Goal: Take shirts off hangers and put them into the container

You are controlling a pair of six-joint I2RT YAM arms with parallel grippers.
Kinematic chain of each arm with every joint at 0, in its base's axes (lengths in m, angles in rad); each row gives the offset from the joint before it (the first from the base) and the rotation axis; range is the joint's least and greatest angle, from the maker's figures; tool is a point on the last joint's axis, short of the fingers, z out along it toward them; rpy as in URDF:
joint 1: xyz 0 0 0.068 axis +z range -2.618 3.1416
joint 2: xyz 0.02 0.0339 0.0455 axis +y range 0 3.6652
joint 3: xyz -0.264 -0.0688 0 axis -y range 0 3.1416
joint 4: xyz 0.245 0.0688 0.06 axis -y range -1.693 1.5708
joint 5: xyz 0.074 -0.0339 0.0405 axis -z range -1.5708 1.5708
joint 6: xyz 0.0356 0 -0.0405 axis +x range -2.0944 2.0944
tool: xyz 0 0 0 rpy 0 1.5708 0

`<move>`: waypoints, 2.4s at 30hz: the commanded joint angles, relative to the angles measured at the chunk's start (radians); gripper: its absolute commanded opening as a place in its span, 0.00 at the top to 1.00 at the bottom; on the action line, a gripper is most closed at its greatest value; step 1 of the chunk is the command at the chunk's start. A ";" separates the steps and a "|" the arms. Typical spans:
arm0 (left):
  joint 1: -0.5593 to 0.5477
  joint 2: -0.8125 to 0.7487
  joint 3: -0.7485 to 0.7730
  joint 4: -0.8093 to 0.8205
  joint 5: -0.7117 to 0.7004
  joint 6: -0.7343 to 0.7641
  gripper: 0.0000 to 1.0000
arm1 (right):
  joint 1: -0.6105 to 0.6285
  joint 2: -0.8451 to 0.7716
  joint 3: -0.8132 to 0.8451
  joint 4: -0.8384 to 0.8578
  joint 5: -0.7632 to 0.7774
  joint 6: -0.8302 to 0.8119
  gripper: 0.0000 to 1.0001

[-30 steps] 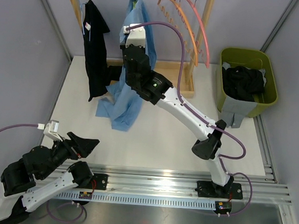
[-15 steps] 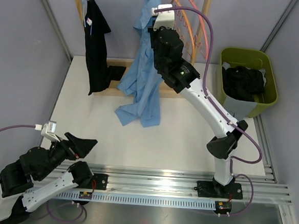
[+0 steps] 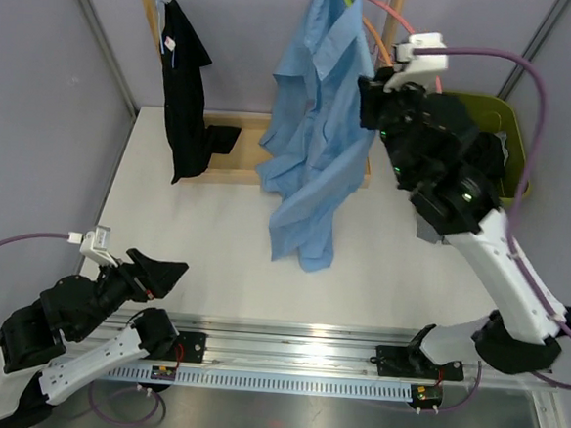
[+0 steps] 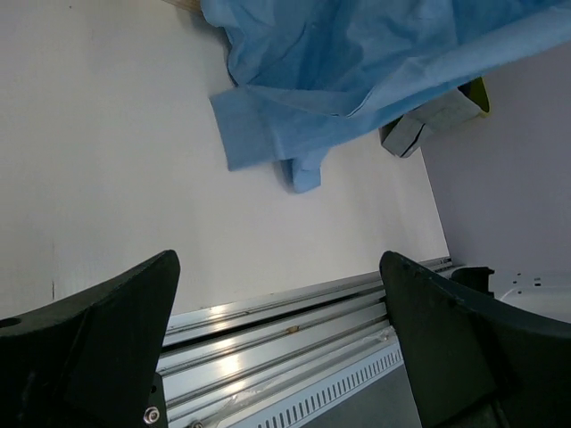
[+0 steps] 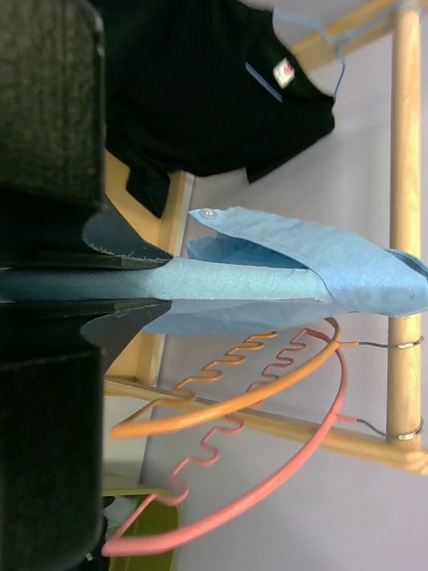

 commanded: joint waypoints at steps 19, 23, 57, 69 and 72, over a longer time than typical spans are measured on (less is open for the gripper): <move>-0.002 0.748 0.324 0.744 0.199 0.360 0.01 | 0.001 -0.680 -0.583 -0.454 -0.548 0.519 1.00; -0.002 0.844 0.342 0.852 0.232 0.366 0.01 | 0.001 -0.705 -0.616 -0.454 -0.588 0.545 1.00; -0.016 1.141 0.171 1.216 0.315 0.256 0.26 | 0.002 -0.769 -0.683 -0.344 -0.652 0.619 1.00; -0.017 1.153 0.175 1.196 0.317 0.248 1.00 | 0.002 -0.771 -0.691 -0.322 -0.649 0.630 1.00; -0.016 1.154 0.229 1.151 0.286 0.277 1.00 | 0.001 -0.759 -0.683 -0.342 -0.658 0.627 1.00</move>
